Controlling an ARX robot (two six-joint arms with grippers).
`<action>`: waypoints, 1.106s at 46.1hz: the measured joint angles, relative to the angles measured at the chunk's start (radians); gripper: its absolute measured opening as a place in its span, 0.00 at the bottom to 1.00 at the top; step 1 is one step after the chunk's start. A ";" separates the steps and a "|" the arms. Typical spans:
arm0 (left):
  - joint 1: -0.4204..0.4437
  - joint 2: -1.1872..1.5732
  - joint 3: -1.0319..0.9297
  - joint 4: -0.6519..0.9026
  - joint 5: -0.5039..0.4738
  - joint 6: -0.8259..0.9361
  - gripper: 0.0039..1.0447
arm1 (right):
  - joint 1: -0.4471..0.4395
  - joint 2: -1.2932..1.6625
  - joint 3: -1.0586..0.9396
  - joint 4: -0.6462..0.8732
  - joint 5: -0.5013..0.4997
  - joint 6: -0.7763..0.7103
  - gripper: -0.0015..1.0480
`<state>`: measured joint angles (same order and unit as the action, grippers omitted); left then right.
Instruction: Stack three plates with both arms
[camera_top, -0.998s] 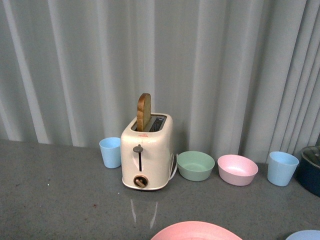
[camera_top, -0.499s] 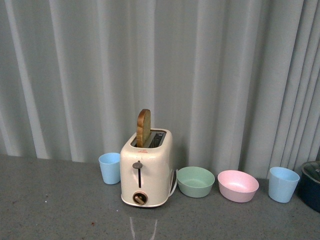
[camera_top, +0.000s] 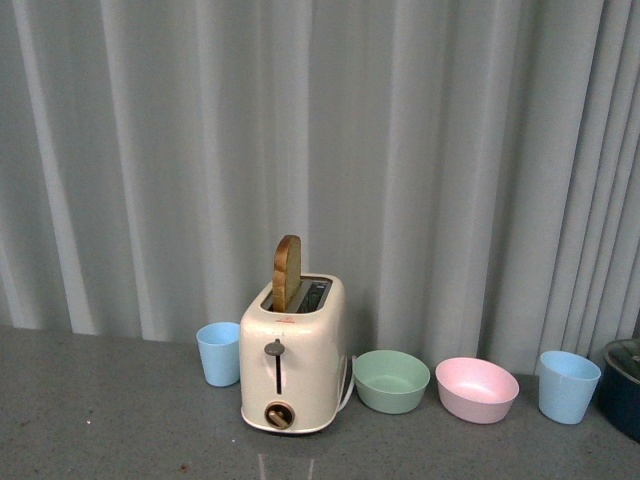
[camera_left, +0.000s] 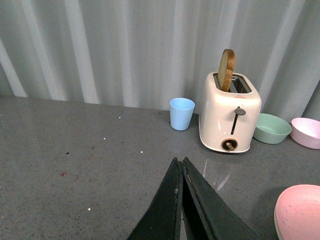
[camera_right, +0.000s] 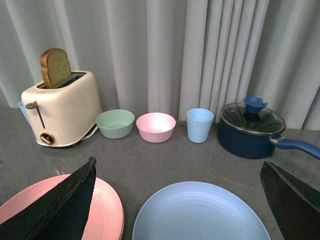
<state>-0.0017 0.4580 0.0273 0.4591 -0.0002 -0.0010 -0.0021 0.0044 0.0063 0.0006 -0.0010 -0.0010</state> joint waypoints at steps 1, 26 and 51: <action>0.000 -0.010 0.000 -0.010 0.000 0.000 0.03 | 0.000 0.000 0.000 0.000 0.000 0.000 0.93; 0.000 -0.243 0.000 -0.241 0.000 0.000 0.03 | 0.000 0.000 0.000 0.000 0.000 0.000 0.93; 0.000 -0.454 0.000 -0.459 0.001 0.000 0.03 | 0.000 0.000 0.000 0.000 0.000 0.000 0.93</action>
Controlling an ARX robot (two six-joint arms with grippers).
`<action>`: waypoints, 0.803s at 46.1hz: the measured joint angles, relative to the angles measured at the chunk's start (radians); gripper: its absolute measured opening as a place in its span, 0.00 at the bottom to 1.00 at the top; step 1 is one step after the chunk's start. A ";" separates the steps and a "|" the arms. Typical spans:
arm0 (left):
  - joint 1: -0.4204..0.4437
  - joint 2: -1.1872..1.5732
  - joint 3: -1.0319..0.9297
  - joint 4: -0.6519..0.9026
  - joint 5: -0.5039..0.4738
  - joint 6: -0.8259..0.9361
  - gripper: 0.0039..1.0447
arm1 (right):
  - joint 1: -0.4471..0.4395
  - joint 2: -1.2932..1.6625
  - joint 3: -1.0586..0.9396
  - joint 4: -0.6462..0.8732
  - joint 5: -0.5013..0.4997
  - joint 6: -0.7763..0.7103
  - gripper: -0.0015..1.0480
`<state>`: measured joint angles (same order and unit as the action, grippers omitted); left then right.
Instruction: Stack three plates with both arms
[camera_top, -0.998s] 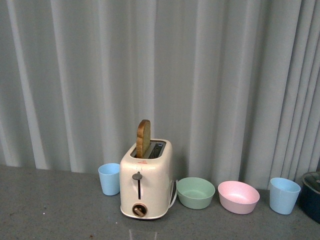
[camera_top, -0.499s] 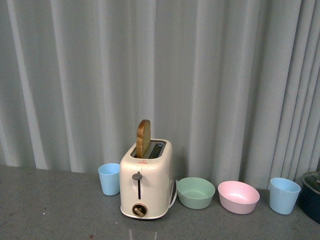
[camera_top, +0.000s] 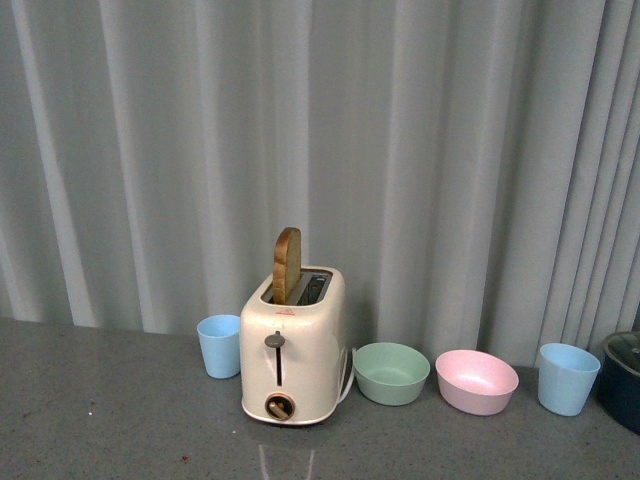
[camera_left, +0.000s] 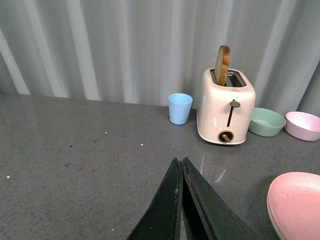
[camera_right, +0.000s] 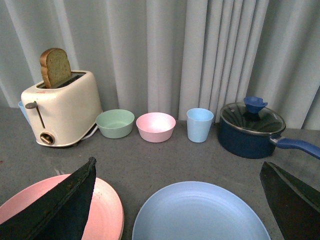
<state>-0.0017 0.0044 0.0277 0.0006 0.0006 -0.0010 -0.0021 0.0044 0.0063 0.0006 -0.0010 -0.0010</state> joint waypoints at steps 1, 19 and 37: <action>0.000 0.000 0.000 0.000 0.000 0.000 0.03 | 0.000 0.000 0.000 0.000 0.000 0.000 0.93; 0.000 0.000 0.000 0.000 0.000 0.000 0.46 | 0.000 0.000 0.000 0.000 0.000 0.000 0.93; 0.000 -0.001 0.000 0.000 -0.004 0.000 0.94 | 0.071 0.204 0.060 0.037 0.517 -0.020 0.93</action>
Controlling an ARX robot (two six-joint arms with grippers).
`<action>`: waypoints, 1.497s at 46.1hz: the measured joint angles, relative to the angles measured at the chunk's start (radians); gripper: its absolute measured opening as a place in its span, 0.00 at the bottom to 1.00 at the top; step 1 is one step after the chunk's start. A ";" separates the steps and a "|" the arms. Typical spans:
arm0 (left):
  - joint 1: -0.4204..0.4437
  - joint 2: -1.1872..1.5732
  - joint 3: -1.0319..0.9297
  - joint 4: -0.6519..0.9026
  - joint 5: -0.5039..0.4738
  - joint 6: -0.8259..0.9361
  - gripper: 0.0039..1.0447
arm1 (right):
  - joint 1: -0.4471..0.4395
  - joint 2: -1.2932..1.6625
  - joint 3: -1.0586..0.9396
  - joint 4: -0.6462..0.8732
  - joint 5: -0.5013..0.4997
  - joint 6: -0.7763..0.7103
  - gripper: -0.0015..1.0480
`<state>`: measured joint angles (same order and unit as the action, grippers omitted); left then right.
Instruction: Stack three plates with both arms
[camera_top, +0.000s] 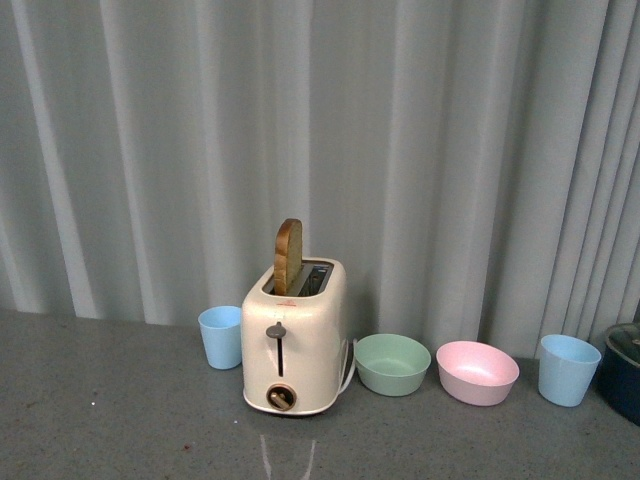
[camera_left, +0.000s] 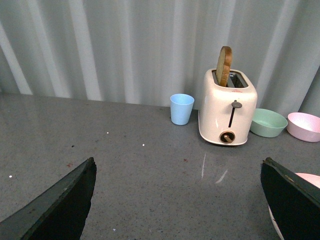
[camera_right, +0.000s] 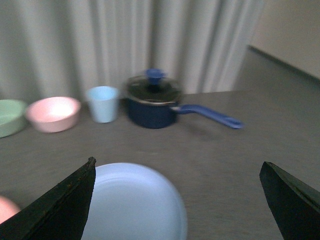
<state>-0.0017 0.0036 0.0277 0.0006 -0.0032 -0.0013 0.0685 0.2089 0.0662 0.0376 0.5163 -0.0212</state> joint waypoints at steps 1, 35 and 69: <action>0.000 0.000 0.000 0.000 0.003 0.000 0.94 | -0.043 0.061 0.012 0.057 0.025 -0.014 0.93; 0.000 0.000 0.000 0.000 0.003 0.000 0.94 | -0.603 1.593 0.750 0.164 -0.600 -0.150 0.93; 0.000 0.000 0.000 0.000 0.003 0.000 0.94 | -0.593 1.766 0.677 0.153 -0.757 -0.349 0.93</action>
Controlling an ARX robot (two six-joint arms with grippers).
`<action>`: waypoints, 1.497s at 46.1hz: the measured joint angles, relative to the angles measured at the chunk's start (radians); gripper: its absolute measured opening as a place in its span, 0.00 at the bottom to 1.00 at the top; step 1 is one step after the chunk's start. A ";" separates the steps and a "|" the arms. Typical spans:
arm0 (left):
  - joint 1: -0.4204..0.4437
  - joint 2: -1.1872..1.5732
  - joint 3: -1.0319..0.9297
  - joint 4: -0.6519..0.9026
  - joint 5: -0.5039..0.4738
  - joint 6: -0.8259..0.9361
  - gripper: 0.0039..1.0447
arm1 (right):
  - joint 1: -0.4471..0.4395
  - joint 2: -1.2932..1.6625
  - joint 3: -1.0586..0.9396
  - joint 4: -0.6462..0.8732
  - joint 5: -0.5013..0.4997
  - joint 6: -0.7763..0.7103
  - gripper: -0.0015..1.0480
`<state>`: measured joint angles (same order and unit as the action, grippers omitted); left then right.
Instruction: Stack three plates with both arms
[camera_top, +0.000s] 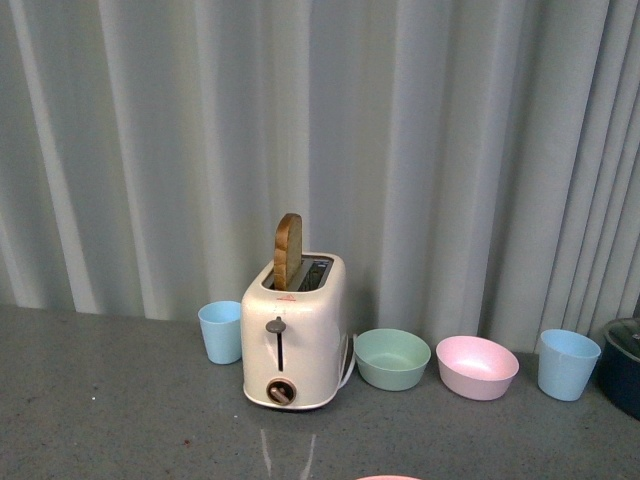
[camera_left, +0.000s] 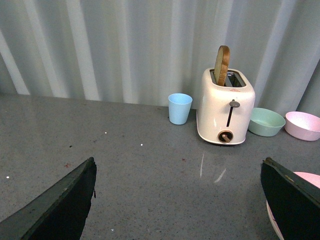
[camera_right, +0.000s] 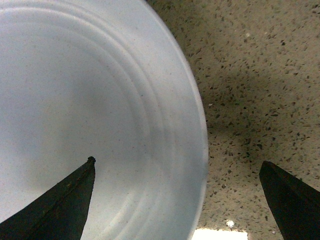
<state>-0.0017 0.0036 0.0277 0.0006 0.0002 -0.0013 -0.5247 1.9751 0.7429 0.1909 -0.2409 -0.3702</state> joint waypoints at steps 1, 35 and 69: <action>0.000 0.000 0.000 0.000 0.000 0.000 0.94 | -0.001 0.007 -0.001 0.004 -0.003 0.000 0.93; 0.000 0.000 0.000 0.000 0.000 0.000 0.94 | -0.085 0.055 -0.026 0.048 -0.025 -0.002 0.38; 0.000 0.000 0.000 0.000 0.000 0.000 0.94 | -0.113 -0.172 -0.044 -0.008 -0.080 0.034 0.03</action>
<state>-0.0017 0.0036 0.0277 0.0006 0.0002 -0.0013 -0.6373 1.8030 0.6991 0.1833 -0.3206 -0.3363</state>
